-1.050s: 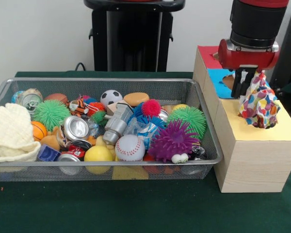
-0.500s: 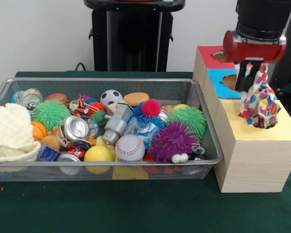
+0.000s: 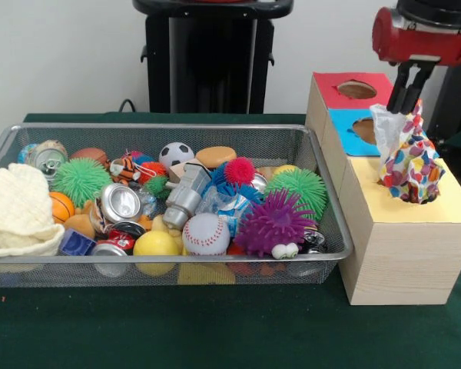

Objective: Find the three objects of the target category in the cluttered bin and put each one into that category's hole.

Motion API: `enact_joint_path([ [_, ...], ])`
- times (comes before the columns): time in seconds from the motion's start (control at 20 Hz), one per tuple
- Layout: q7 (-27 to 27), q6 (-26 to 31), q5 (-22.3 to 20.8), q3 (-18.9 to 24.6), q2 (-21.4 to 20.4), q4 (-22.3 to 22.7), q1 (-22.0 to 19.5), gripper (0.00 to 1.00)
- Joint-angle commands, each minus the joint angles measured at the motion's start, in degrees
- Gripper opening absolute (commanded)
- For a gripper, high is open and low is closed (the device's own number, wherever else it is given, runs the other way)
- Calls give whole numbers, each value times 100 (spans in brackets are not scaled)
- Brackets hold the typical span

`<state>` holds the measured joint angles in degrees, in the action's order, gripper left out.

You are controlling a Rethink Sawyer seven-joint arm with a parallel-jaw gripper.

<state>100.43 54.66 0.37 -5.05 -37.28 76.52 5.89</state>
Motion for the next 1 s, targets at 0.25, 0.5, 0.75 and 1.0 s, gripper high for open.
enact_joint_path([
  [0.25,1146,558,68,6,111,-351,-100,0],
  [0.5,1099,366,65,20,123,-234,-139,0],
  [0.75,1078,160,101,71,169,-164,-195,0],
  [1.0,1039,-137,103,131,276,-146,-260,0],
])
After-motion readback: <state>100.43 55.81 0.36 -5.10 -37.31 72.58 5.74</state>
